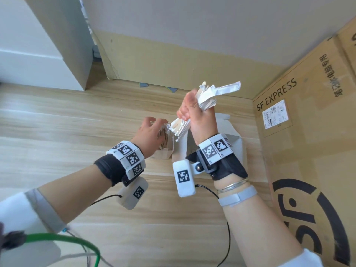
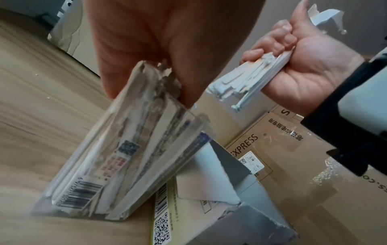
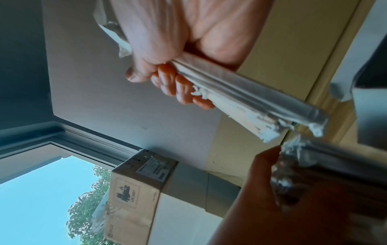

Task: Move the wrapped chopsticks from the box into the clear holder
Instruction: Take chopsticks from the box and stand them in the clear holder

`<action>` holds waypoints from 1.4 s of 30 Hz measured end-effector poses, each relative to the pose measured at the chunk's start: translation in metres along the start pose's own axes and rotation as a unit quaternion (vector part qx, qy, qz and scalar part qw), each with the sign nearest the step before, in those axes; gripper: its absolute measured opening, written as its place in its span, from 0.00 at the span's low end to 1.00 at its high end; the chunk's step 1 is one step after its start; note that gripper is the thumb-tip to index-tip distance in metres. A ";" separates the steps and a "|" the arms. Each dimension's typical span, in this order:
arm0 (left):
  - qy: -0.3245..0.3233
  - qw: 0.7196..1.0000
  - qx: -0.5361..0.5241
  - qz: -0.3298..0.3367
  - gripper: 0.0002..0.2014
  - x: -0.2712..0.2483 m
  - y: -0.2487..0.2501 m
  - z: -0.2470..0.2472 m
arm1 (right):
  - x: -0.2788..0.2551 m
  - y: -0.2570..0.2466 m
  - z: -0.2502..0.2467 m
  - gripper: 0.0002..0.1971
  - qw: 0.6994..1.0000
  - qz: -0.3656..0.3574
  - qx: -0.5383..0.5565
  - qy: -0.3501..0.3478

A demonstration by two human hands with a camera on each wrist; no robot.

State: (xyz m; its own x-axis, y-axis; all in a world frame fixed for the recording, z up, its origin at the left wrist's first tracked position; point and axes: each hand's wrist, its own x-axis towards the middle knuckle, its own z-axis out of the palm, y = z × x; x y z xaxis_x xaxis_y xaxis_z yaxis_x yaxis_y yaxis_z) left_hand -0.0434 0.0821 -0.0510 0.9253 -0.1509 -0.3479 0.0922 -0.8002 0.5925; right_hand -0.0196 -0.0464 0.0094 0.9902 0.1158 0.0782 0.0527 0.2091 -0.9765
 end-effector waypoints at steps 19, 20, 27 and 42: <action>0.011 0.997 -0.082 0.006 0.19 0.005 -0.011 -0.001 | -0.029 0.042 0.018 0.20 0.858 0.202 -0.473 0.014; 0.013 0.996 -0.087 0.003 0.18 0.005 -0.011 -0.001 | -0.032 0.039 0.017 0.20 0.851 0.211 -0.480 0.003; 0.001 0.993 -0.120 -0.023 0.19 0.005 -0.011 -0.003 | -0.028 0.041 0.014 0.09 0.847 0.134 -0.513 -0.024; -0.014 0.993 -0.115 -0.030 0.20 0.008 -0.012 -0.002 | -0.027 0.053 0.005 0.10 0.789 0.119 -0.597 -0.084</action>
State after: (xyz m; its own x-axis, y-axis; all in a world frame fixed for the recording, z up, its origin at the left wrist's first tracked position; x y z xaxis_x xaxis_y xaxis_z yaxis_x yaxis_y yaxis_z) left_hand -0.0370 0.0915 -0.0597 0.9053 -0.1253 -0.4059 0.2317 -0.6552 0.7190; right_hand -0.0440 -0.0333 -0.0434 0.9643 0.1621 -0.2095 0.0512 -0.8900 -0.4531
